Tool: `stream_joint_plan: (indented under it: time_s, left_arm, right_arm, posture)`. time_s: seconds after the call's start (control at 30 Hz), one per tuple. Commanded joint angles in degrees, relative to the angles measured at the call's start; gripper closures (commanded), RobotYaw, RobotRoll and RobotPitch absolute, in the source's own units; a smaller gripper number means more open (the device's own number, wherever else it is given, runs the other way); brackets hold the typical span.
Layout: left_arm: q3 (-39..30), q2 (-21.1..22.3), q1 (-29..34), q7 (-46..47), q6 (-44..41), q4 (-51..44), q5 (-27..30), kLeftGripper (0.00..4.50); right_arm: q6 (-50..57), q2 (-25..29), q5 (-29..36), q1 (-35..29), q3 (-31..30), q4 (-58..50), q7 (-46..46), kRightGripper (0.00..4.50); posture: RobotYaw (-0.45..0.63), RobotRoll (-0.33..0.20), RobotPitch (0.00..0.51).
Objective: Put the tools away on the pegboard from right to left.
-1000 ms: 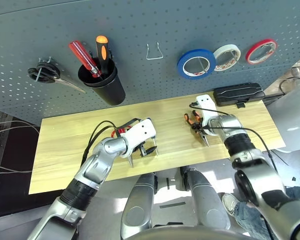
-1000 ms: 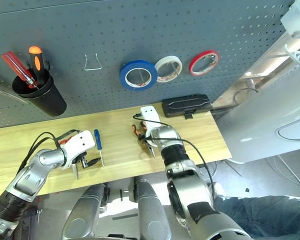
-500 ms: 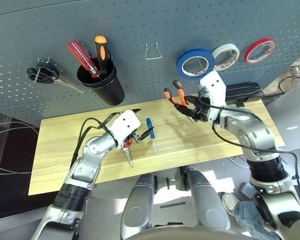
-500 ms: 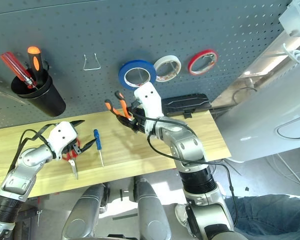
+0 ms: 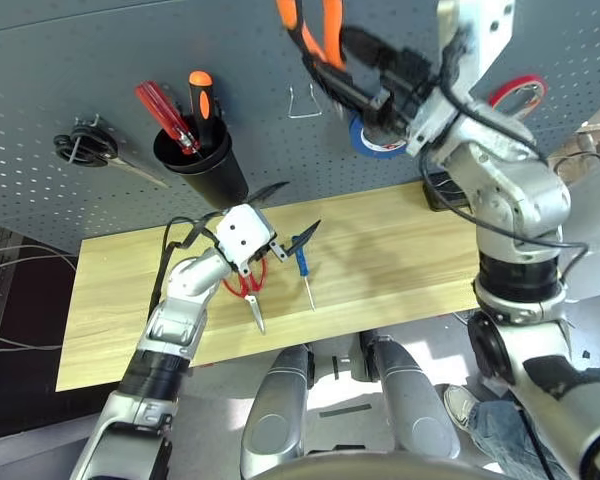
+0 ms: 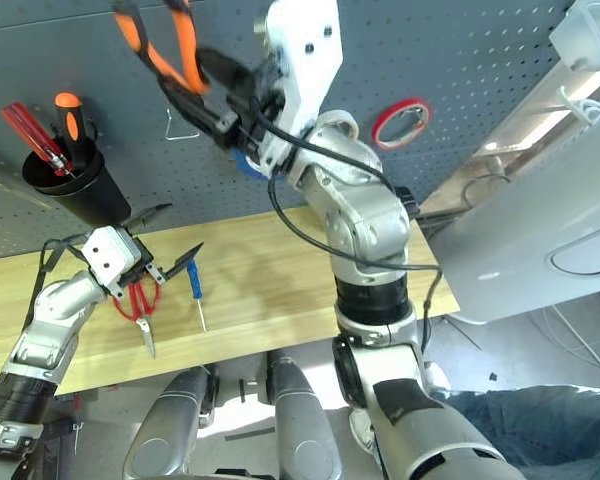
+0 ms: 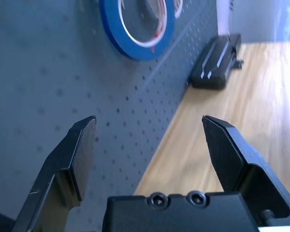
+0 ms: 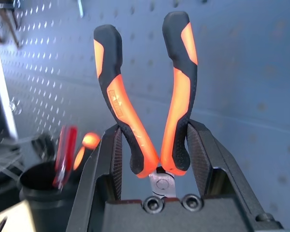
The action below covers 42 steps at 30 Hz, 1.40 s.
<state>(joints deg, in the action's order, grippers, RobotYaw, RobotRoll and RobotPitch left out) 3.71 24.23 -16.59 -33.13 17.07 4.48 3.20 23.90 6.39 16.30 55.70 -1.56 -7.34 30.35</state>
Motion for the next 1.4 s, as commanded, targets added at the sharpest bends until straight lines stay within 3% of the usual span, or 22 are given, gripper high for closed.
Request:
stream_joint_plan:
  time_s: [0.03, 0.3, 0.6, 0.93, 0.97, 1.17, 1.23, 1.4]
  left_arm:
    - [-0.27, -0.30, 0.20, -0.11, 0.34, 0.72, 0.56, 0.00]
    - [-0.31, -0.24, 0.45, 0.06, 0.22, -0.30, -0.10, 0.00]
    - [-0.50, 0.16, 0.99, 0.61, -0.12, -1.55, -0.47, 0.00]
    - [0.64, -0.48, -0.35, 1.16, -0.85, -0.93, -1.55, 0.00]
    - [0.93, -0.37, -0.62, 1.08, -1.27, -0.66, -1.98, 0.00]
    - [3.19, 0.46, -1.65, -0.35, -14.45, -0.66, -3.25, 0.00]
    - [3.89, 0.78, -1.83, -0.54, -18.45, -0.82, -4.02, 0.00]
    - [7.85, 0.87, -2.54, -1.92, -31.14, -0.28, -6.69, 0.00]
  right_arm:
    - [-7.43, -1.20, -1.65, 1.88, -1.12, 4.87, -0.09, 2.35]
    - [-21.38, -5.72, -4.50, 1.72, -1.60, 20.97, -0.54, 2.35]
    - [-26.63, -8.52, -5.13, 1.45, -2.06, 26.65, -0.68, 2.35]
    - [-28.95, -7.71, -7.55, -1.89, -2.32, 30.38, -2.27, 2.35]
    - [-29.28, -7.24, -8.23, -2.59, -2.69, 30.19, -2.22, 2.00]
    - [-19.24, -1.05, -8.69, -11.64, -5.83, 17.07, 1.08, 0.03]
    - [-15.28, 1.19, -8.44, -14.49, -6.46, 11.30, 1.63, 0.03]
    - [16.66, 11.19, 3.17, -26.84, -6.62, -9.34, 5.49, 0.03]
  posture:
    - [0.04, 0.000, 0.273]
    - [0.08, 0.000, 0.276]
    - [0.10, 0.000, 0.278]
    - [0.08, 0.000, 0.279]
    - [0.08, 0.000, 0.278]
    - [0.06, 0.000, 0.277]
    - [0.06, 0.000, 0.277]
    - [0.03, 0.000, 0.278]
